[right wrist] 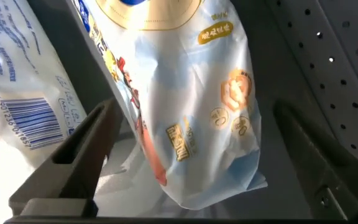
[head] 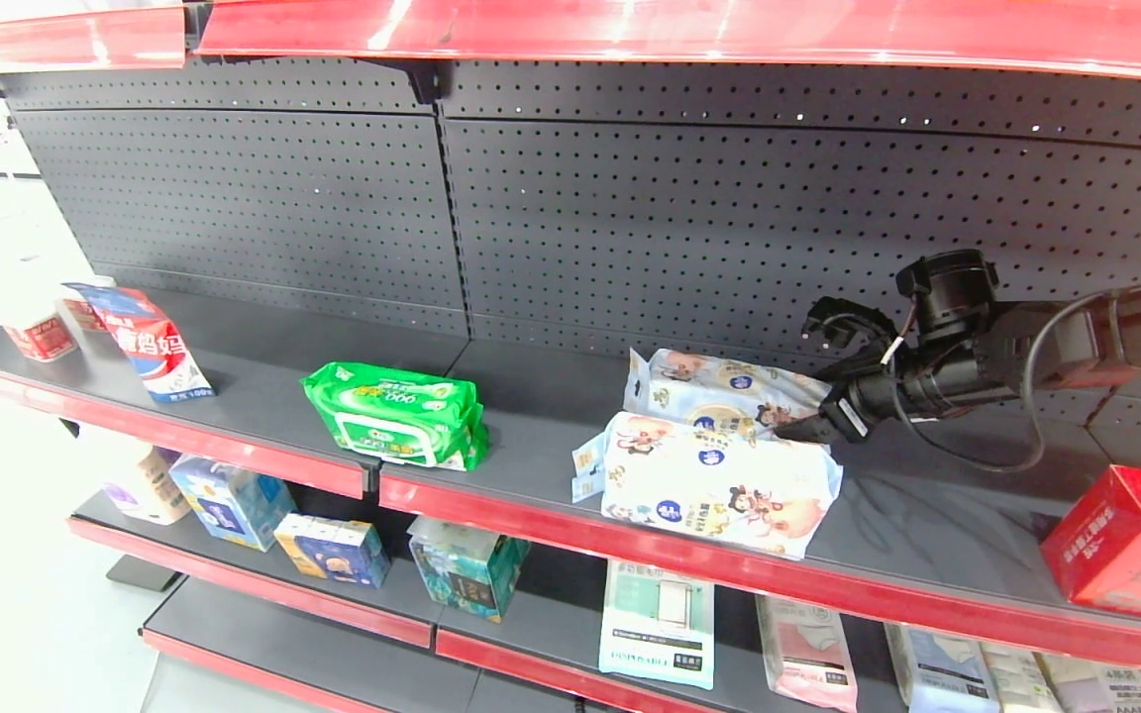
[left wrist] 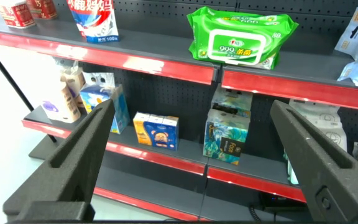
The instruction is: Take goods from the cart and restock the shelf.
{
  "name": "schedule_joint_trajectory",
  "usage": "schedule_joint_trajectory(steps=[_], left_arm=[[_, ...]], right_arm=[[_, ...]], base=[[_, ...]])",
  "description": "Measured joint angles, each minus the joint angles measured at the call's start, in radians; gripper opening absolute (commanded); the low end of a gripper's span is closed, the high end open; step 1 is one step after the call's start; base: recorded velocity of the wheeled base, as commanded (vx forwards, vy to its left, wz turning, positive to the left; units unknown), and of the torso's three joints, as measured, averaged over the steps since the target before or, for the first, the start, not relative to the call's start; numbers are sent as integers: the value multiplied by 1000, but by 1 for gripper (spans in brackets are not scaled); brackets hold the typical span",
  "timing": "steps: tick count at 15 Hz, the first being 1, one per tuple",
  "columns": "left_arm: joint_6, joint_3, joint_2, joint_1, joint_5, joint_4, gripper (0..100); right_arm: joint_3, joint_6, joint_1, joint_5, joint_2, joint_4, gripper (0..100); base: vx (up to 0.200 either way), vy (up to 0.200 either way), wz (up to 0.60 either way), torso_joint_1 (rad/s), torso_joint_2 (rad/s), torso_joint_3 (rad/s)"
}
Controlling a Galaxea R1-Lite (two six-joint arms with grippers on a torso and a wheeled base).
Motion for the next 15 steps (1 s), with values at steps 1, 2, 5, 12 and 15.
schedule_joint_trajectory(steps=[1, 2, 5, 12, 15], left_arm=[[0, 0, 0, 0, 0, 0, 100], [0, 0, 0, 0, 0, 0, 100], [0, 0, 0, 0, 0, 0, 100], [0, 0, 0, 0, 0, 0, 100], [0, 0, 0, 0, 0, 0, 100]], right_arm=[[-2, 3, -3, 0, -4, 0, 100], [-3, 7, -7, 0, -10, 0, 100], [30, 11, -31, 1, -41, 1, 100], [144, 20, -84, 2, -137, -31, 100], [201, 20, -107, 3, -185, -33, 100]], base=[[0, 0, 0, 0, 0, 0], [0, 0, 0, 0, 0, 0], [0, 0, 0, 0, 0, 0], [0, 0, 0, 0, 0, 0], [0, 0, 0, 0, 0, 0]])
